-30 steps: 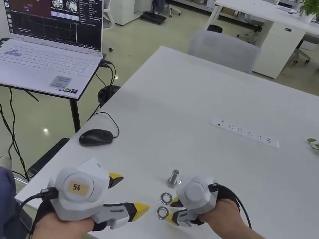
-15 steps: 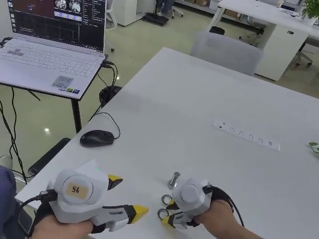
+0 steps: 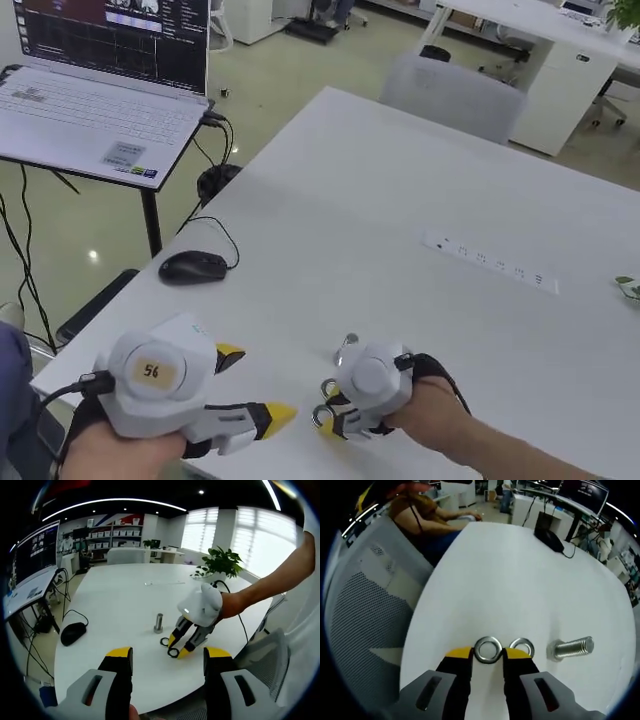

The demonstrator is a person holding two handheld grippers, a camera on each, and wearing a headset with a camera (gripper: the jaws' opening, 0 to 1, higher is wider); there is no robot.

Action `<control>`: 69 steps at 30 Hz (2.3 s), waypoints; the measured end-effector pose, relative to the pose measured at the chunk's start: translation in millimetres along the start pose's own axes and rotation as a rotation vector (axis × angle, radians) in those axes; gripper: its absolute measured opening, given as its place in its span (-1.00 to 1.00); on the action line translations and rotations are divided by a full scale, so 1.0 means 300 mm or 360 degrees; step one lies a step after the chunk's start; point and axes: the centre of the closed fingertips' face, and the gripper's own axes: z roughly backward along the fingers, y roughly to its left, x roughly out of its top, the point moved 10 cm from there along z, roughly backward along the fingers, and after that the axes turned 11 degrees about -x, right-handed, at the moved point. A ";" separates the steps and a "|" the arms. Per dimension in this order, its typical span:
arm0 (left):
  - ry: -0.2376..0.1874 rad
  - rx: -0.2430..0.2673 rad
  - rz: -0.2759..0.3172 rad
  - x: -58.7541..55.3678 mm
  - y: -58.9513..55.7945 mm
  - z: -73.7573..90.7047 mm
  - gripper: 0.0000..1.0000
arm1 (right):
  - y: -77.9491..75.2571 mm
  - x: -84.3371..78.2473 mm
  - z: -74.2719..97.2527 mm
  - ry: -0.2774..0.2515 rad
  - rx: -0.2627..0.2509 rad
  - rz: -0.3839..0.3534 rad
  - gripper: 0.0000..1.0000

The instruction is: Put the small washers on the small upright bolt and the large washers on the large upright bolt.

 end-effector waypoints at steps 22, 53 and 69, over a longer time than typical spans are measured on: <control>-0.0018 0.0026 0.0010 -0.004 -0.002 0.019 0.12 | -0.010 0.005 0.075 -0.0066 -0.0118 -0.0121 -0.54; -0.0008 -0.0006 -0.0021 0.021 -0.014 -0.006 0.12 | -0.284 0.050 0.179 -0.0080 -0.0395 -0.0358 -0.54; -0.0008 -0.0003 -0.0004 0.021 0.002 -0.015 0.12 | -0.295 0.040 0.143 -0.0017 -0.0335 -0.0405 -0.54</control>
